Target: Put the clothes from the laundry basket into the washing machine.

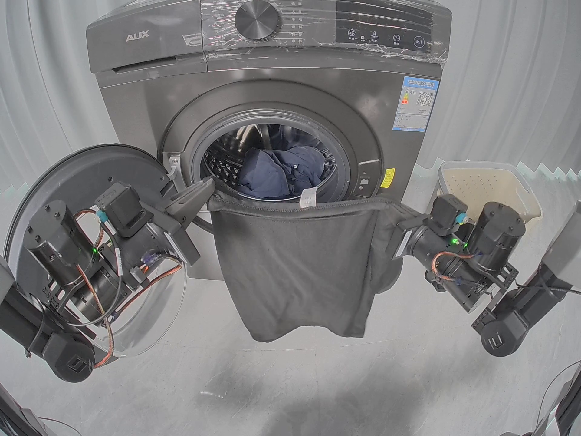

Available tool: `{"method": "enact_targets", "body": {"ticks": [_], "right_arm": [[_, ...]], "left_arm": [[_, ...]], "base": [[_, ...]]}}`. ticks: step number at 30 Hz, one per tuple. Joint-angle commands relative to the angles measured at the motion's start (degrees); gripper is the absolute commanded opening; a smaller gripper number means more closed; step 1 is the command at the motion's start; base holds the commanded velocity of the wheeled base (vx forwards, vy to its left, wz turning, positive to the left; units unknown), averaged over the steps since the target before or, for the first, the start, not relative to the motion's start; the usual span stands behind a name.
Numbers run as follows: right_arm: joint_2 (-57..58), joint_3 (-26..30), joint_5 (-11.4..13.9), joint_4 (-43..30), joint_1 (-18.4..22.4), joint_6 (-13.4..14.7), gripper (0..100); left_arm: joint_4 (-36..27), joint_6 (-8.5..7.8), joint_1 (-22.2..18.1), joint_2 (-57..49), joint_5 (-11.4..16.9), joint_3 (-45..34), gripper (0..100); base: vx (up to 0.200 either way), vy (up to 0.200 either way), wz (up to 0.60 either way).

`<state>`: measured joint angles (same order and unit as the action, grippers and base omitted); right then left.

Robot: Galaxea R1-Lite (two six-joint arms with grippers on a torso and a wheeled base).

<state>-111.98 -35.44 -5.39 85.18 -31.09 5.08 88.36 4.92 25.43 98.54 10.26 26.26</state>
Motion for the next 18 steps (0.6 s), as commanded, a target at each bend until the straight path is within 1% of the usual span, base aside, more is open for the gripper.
{"method": "enact_targets", "body": {"ticks": [1, 6, 12, 18], "right_arm": [[5.1, -1.4, -0.1, 0.0, 0.1, 0.0, 0], [6.4, -4.2, -0.3, 0.0, 0.1, 0.2, 0], [7.7, -5.2, -0.5, 0.0, -0.1, 0.2, 0], [7.7, -6.2, -0.8, 0.0, -0.5, 0.4, 0]], "left_arm": [[0.1, 0.00, 0.3, -1.7, -0.2, -0.9, 0], [0.1, 0.08, -0.1, -2.2, -0.4, -0.7, 0], [0.1, 0.08, -0.5, -3.0, -0.5, -0.3, 0], [0.1, 0.00, -2.4, -3.4, -0.3, 0.1, 0]], "base": [[0.000, 0.000, 0.00], [0.000, 0.000, 0.00], [0.000, 0.000, 0.00], [0.000, 0.000, 0.00]]}}
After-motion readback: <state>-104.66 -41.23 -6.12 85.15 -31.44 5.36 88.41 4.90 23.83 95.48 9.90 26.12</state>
